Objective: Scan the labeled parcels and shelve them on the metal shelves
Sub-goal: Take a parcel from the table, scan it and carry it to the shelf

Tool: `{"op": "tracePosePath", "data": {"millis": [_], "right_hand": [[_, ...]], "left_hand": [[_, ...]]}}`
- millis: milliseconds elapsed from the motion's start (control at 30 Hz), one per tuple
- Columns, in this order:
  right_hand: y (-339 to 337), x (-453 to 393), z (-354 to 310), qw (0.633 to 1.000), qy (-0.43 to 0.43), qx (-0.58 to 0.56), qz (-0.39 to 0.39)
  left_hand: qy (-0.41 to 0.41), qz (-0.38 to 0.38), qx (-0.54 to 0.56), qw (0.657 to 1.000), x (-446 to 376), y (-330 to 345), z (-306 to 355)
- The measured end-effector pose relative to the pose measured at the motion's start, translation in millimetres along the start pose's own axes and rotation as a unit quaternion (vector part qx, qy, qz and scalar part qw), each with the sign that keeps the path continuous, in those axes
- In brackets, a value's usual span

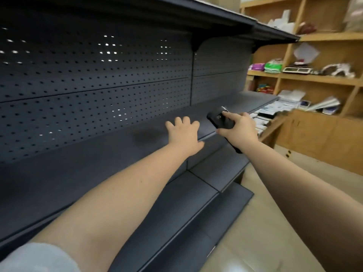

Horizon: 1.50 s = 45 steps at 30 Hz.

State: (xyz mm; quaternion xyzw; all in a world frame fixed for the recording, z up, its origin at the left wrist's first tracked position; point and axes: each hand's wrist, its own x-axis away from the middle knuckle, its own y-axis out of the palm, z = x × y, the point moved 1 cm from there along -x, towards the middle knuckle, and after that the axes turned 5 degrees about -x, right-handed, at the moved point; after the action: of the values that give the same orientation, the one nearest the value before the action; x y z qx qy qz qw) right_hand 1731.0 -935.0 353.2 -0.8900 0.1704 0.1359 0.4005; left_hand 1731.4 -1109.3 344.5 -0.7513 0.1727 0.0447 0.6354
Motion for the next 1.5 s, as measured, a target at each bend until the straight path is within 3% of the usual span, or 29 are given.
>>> {"op": "tracePosePath", "data": {"millis": [200, 300, 433, 700, 900, 1033, 1267, 1500], "right_hand": [[-77.1, -59.9, 152.4, 0.998, 0.061, -0.017, 0.000], [-91.5, -77.4, 234.5, 0.996, 0.086, -0.007, 0.007], [-91.0, -86.6, 338.4, 0.991, 0.135, -0.012, 0.021], [-62.0, -137.4, 506.6, 0.975, 0.218, 0.043, -0.027], [-53.3, -231.3, 614.8, 0.960, 0.268, 0.063, -0.056], [-72.2, -297.7, 679.7, 0.947, 0.311, 0.068, -0.038], [-109.2, -427.9, 791.3, 0.956, 0.288, 0.055, -0.018], [-130.8, -582.0, 910.5, 0.973, 0.203, 0.059, -0.097]], "left_hand": [[0.043, 0.006, 0.060, 0.997, -98.6, 23.2, 180.6], [0.055, 0.020, 0.041, 0.997, -134.5, 54.2, 257.4], [0.057, -0.025, 0.050, 0.997, -162.4, 112.9, 343.0], [0.076, -0.100, 0.134, 0.983, -234.7, 221.4, 477.3], [-0.002, -0.187, 0.251, 0.950, -358.3, 295.9, 552.7], [0.028, -0.198, 0.268, 0.942, -449.7, 315.6, 608.7], [0.032, -0.168, 0.289, 0.942, -595.3, 321.3, 725.0], [-0.079, -0.171, 0.246, 0.951, -720.0, 352.7, 815.4]]}}
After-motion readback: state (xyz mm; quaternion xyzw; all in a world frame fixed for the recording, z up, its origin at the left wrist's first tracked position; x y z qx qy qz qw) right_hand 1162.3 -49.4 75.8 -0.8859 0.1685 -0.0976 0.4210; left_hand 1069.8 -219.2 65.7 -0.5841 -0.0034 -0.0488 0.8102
